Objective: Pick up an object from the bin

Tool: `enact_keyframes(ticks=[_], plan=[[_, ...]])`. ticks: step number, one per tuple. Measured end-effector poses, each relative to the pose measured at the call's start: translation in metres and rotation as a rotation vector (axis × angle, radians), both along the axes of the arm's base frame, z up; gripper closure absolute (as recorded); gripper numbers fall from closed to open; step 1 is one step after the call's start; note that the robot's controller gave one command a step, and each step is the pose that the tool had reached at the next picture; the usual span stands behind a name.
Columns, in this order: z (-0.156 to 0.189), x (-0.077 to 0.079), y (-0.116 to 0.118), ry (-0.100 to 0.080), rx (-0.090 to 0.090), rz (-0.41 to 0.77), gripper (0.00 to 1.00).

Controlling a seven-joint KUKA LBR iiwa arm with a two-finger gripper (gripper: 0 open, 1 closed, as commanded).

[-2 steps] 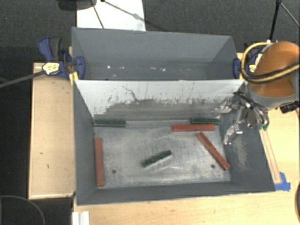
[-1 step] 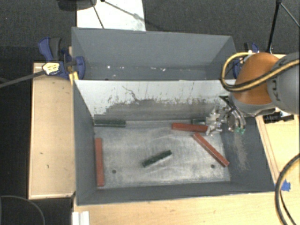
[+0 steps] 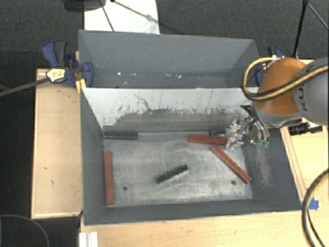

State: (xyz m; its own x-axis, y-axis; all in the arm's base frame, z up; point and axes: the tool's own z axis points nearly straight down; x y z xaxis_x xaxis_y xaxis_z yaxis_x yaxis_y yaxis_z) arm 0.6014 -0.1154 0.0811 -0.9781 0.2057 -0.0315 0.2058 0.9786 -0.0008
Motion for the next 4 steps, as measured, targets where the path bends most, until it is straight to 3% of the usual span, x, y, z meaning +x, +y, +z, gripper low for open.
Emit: enact_keyframes(ticks=[1, 2, 3, 4], plan=[[0.201, -0.023, 0.0, 0.017, 0.005, 0.017, 1.0], [0.196, -0.024, 0.0, 0.026, 0.006, 0.017, 1.0], [0.075, -0.012, 0.021, 0.034, 0.01, -0.071, 0.0], [0.078, -0.01, 0.02, 0.027, 0.008, -0.07, 0.0]])
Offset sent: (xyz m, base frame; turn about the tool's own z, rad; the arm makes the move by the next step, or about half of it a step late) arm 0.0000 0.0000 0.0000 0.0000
